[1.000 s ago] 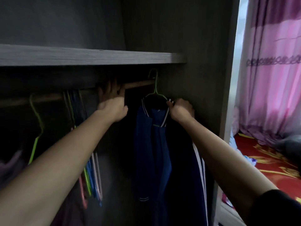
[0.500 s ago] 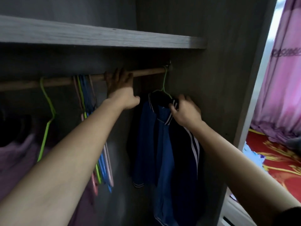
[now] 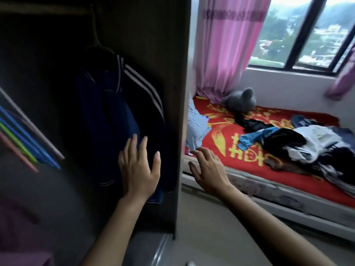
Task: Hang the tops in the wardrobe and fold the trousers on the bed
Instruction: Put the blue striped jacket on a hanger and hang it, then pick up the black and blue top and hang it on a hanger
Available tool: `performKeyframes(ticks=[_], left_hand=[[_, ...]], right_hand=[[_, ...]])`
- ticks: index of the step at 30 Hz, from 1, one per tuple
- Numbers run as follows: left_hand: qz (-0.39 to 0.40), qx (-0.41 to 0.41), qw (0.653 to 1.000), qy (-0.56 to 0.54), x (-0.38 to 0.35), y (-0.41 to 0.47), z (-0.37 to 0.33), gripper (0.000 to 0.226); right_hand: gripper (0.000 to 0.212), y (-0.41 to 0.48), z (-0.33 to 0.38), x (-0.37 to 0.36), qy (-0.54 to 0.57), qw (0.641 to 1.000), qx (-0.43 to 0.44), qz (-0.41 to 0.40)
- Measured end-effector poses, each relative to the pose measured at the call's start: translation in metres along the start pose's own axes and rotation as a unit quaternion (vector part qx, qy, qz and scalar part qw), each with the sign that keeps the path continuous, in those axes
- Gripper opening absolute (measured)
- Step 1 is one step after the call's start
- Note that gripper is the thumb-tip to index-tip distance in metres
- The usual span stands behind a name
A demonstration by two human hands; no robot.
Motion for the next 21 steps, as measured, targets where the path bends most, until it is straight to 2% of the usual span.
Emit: performKeyframes(ticks=[4,9,17,21], left_hand=[[0.111,0.006,0.994,-0.02,-0.059,-0.055,-0.03,0.069],[0.164,-0.07,0.984,-0.007,-0.109,-0.077,-0.104,0.069],[0.211,-0.17,0.962,-0.023,-0.217,-0.085,-0.29,0.073],[0.26,-0.237,0.936,-0.029,-0.282,-0.119,-0.404,0.076]], right_hand=[[0.053,-0.081,-0.071,0.003,-0.034,0.988,-0.137,0.066],[0.067,-0.133,-0.146,0.042,-0.065,0.974,-0.211,0.042],[0.08,-0.21,-0.297,0.131,-0.096,0.962,-0.257,-0.002],[0.084,-0.291,-0.404,0.2,-0.126,0.929,-0.349,-0.018]])
Point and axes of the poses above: each hand's wrist, its own y-axis towards the middle knuckle, its own x-axis out of the back of the hand, z = x × y, the point moved 7 cm from there along y, towards the middle knuckle, and after that the axes turned 5 degrees about y, right-handed, at the moved point
